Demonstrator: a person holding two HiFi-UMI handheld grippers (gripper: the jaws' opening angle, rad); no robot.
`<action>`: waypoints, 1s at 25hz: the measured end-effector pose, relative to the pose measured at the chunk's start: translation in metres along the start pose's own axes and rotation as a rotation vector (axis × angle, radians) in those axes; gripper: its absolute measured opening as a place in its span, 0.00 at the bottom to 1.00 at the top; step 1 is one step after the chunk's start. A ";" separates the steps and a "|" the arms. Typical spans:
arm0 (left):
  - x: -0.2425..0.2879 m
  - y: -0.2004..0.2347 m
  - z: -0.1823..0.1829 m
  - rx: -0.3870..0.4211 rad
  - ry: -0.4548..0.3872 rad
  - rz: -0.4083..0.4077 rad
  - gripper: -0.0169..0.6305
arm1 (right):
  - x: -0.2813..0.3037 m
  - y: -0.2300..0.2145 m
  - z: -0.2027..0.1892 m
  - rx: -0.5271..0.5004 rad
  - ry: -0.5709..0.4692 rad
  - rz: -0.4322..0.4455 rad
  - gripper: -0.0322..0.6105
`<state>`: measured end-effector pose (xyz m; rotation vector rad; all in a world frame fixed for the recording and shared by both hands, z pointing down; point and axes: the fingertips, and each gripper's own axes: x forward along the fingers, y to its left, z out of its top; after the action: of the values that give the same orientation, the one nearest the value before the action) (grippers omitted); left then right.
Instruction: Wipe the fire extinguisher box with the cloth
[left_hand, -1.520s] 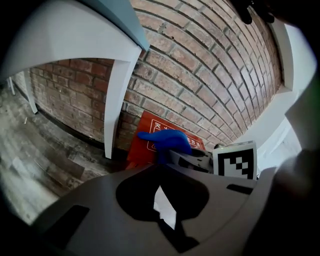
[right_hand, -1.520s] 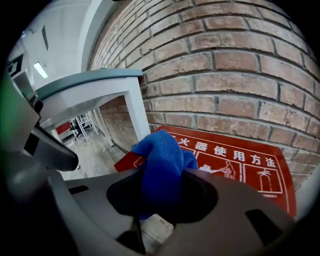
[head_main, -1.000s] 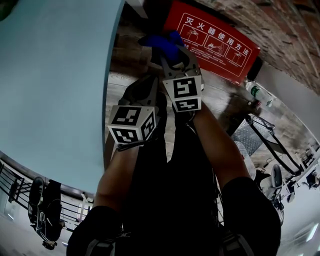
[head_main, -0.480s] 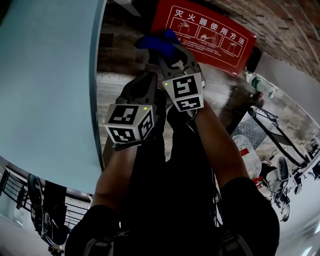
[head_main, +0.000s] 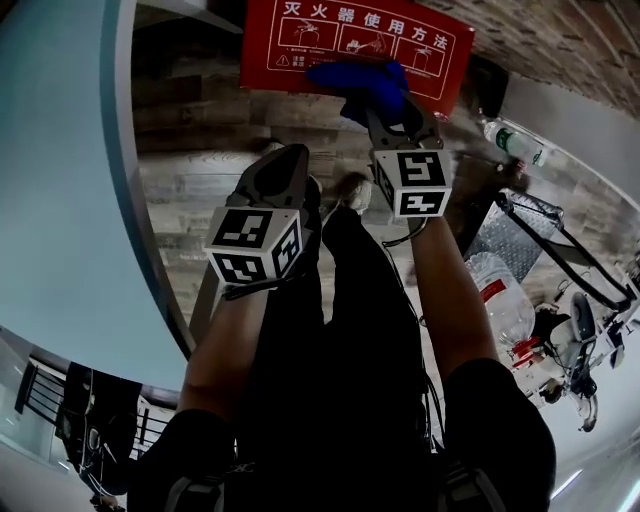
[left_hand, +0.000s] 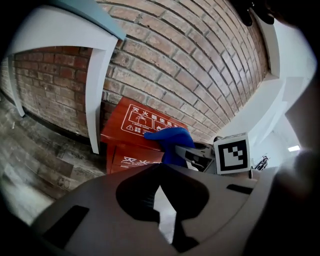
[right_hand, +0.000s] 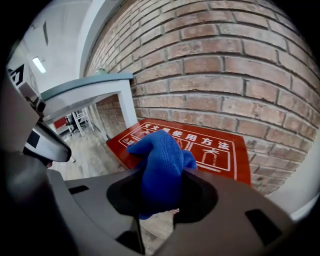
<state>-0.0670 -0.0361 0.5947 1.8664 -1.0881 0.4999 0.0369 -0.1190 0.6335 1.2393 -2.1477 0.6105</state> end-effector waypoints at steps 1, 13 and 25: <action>0.002 -0.006 -0.001 0.008 0.003 -0.005 0.04 | -0.007 -0.013 -0.005 0.010 0.002 -0.023 0.25; 0.006 -0.062 -0.010 0.078 0.014 -0.033 0.04 | -0.065 -0.110 -0.057 0.093 0.051 -0.224 0.25; -0.028 -0.118 0.025 0.124 -0.057 -0.020 0.04 | -0.135 -0.096 0.001 0.117 -0.060 -0.176 0.25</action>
<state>0.0153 -0.0182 0.5037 2.0088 -1.0962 0.5147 0.1754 -0.0817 0.5507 1.5086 -2.0477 0.6385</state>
